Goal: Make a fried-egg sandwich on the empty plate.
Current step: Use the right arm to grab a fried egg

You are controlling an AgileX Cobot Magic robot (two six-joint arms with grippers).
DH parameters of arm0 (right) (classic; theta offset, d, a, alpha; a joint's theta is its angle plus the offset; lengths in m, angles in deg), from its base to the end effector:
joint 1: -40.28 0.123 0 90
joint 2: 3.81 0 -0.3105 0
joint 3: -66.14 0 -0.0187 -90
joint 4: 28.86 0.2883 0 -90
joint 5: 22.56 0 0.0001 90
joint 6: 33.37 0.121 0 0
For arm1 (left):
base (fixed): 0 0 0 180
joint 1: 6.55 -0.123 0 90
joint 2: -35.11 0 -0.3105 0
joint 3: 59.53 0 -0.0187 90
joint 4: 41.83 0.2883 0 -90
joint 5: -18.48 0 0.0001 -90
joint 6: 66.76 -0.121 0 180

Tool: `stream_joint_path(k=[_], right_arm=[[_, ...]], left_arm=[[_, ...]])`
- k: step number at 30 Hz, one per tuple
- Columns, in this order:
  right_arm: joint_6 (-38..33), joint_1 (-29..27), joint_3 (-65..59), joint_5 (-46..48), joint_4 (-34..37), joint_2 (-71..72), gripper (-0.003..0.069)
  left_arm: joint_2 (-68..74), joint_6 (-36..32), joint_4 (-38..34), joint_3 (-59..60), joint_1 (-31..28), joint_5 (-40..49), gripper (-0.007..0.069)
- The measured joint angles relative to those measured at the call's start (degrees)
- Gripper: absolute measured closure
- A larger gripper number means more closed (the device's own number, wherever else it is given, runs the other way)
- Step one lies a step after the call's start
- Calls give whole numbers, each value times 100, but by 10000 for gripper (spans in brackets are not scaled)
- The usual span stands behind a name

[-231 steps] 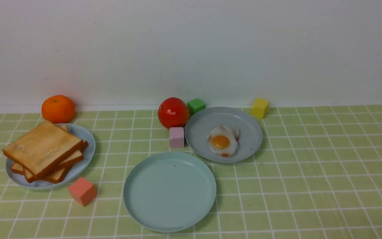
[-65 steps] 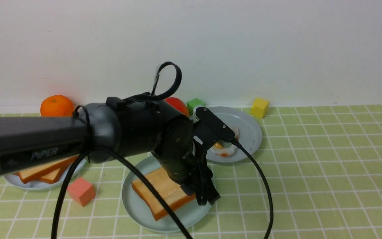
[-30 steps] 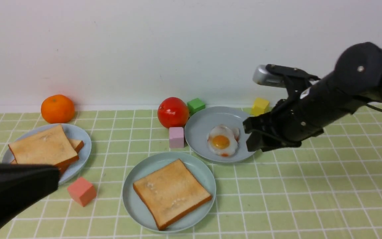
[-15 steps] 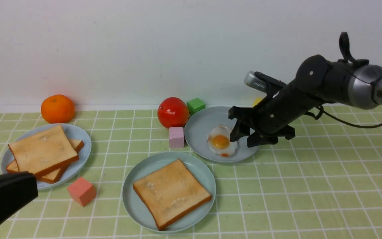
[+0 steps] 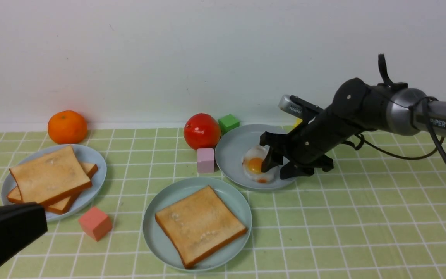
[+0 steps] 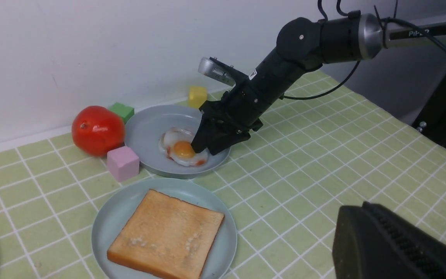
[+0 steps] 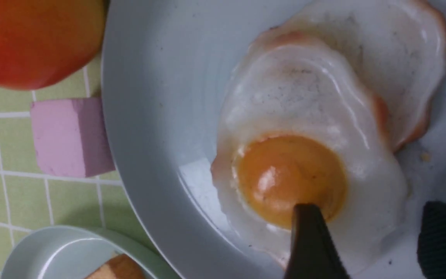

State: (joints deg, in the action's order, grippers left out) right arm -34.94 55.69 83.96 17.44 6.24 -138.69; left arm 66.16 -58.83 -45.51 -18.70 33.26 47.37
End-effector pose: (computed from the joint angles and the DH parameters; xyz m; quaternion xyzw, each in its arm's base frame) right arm 0.5066 0.1861 0.1297 0.0478 0.9519 0.2570 0.1598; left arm 0.0905 -0.0803 0.3680 0.2001 0.7436 -0.2852 0.5707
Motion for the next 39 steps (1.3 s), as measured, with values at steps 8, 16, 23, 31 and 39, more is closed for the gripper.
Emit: stream_joint_path(k=[8, 16, 23, 31, 39], right_arm=[[0, 0, 0, -115, 91, -34, 262], [-219, -7, 18, -162, 332, -90, 282], [-310, -7, 18, -185, 321, -107, 388], [-421, -96, 18, -134, 364, -132, 554], [-868, -172, 7, -5, 770, -72, 584]], left_arm=[[0, 0, -13, 0, 0, 0, 638], [0, 0, -13, 0, 0, 0, 638], [0, 0, -24, 0, 0, 0, 638], [0, 0, -30, 0, 0, -4, 638], [0, 0, -36, 0, 0, -10, 638]])
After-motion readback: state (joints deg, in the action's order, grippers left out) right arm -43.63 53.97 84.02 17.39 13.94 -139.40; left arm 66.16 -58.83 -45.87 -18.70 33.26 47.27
